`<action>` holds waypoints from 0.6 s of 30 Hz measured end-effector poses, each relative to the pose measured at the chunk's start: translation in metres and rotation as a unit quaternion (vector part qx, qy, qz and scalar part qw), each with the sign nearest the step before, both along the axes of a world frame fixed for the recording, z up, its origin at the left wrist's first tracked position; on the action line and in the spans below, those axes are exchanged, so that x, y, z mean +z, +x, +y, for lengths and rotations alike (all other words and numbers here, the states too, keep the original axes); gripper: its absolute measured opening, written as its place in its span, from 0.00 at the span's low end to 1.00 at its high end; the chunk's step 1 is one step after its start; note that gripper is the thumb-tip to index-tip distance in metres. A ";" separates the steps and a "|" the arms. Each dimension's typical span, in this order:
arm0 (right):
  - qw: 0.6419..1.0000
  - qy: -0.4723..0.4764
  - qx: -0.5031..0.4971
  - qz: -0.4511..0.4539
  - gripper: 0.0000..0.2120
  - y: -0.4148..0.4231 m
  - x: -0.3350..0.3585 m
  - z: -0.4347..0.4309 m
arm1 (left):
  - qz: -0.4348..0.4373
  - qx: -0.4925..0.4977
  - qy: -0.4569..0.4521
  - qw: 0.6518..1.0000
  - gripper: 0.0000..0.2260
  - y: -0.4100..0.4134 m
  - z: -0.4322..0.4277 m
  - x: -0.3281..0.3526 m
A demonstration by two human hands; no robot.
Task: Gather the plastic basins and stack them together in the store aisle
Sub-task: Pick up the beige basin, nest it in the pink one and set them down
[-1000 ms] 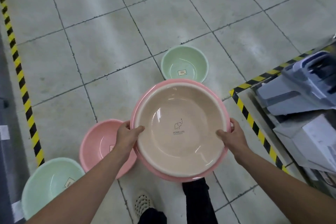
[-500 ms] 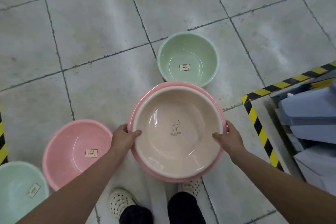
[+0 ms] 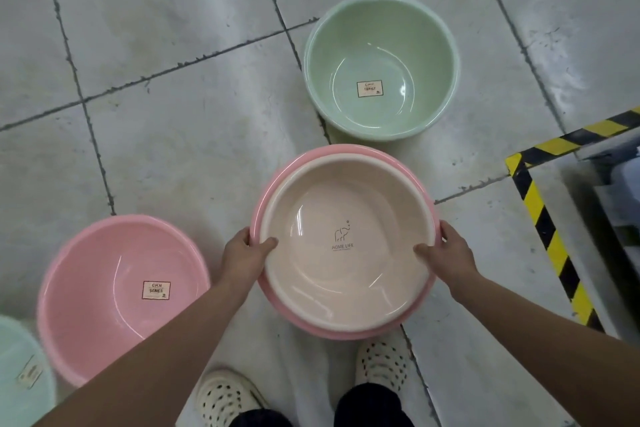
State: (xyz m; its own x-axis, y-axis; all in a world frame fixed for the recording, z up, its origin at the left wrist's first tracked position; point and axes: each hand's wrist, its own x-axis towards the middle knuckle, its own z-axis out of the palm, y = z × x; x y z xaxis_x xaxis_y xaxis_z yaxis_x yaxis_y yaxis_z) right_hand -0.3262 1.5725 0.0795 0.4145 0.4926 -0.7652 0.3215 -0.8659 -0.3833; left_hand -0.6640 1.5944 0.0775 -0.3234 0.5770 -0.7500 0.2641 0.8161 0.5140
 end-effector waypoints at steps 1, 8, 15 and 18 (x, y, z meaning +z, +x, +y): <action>1.000 -0.003 0.001 0.001 0.29 -0.001 -0.006 -0.001 | -0.002 -0.002 0.001 1.000 0.06 -0.001 -0.001 -0.005; 1.000 0.007 -0.010 -0.015 0.16 -0.008 -0.039 -0.004 | -0.007 0.004 0.023 1.000 0.08 0.004 -0.006 -0.031; 1.000 0.016 -0.018 -0.010 0.32 -0.006 -0.055 -0.004 | 0.001 0.010 0.060 0.998 0.10 0.008 -0.005 -0.050; 1.000 0.020 -0.018 -0.012 0.33 -0.007 -0.058 -0.003 | -0.005 0.008 0.064 0.998 0.10 0.008 -0.004 -0.056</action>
